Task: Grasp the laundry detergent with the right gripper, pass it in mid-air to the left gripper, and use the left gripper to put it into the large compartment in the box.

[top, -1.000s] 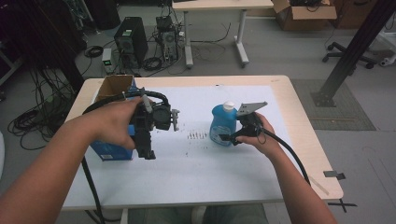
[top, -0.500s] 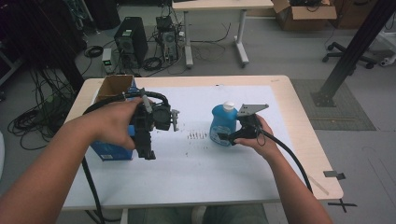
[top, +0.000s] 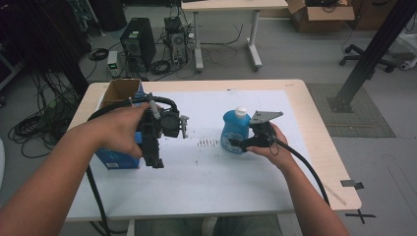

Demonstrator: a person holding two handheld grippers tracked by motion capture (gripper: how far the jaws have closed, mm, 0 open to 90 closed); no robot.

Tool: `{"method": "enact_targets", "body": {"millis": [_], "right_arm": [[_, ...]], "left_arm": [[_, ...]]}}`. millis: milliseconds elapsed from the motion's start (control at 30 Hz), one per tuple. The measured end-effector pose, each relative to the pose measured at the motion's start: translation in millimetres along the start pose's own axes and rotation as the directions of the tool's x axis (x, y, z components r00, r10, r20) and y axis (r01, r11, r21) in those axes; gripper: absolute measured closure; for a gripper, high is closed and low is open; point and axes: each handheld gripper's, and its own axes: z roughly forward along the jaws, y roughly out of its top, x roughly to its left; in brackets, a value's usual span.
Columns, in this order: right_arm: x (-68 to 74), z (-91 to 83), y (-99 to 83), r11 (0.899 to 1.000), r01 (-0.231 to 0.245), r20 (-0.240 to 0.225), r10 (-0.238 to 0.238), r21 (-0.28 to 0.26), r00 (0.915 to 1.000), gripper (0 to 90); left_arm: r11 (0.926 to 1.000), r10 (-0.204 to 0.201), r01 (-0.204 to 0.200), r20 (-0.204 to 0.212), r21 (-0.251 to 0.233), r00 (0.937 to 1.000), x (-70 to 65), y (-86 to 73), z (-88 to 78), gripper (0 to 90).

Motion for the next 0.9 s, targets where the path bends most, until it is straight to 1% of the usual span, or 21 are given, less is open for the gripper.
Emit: {"method": "enact_targets", "body": {"millis": [400, 533, 867, 900], "right_arm": [[1.7, 2.5, -1.0, 1.000, 0.006, -0.012, -0.006, -0.010, 0.9999, 21.1], [2.5, 3.3, -0.6, 1.000, 0.007, -0.018, -0.007, -0.021, 0.9998, 24.1], [2.4, 3.9, -1.3, 1.000, 0.010, -0.025, -0.011, -0.025, 0.9996, 27.7], [2.6, 4.4, -1.6, 1.000, 0.008, -0.020, -0.009, -0.027, 0.9998, 27.8]], "left_arm": [[1.0000, 0.000, 0.000, 0.001, 0.004, 1.0000, 0.5, 0.2, 0.6, 0.2], [1.0000, -0.002, 0.002, 0.002, 0.006, 1.0000, 0.8, 0.2, 1.0, 0.2], [1.0000, -0.006, 0.006, 0.002, 0.006, 1.0000, 1.0, 0.1, 2.0, 0.2], [0.9999, -0.004, 0.004, 0.002, 0.010, 1.0000, 1.3, 0.8, 2.0, 0.2]]}}
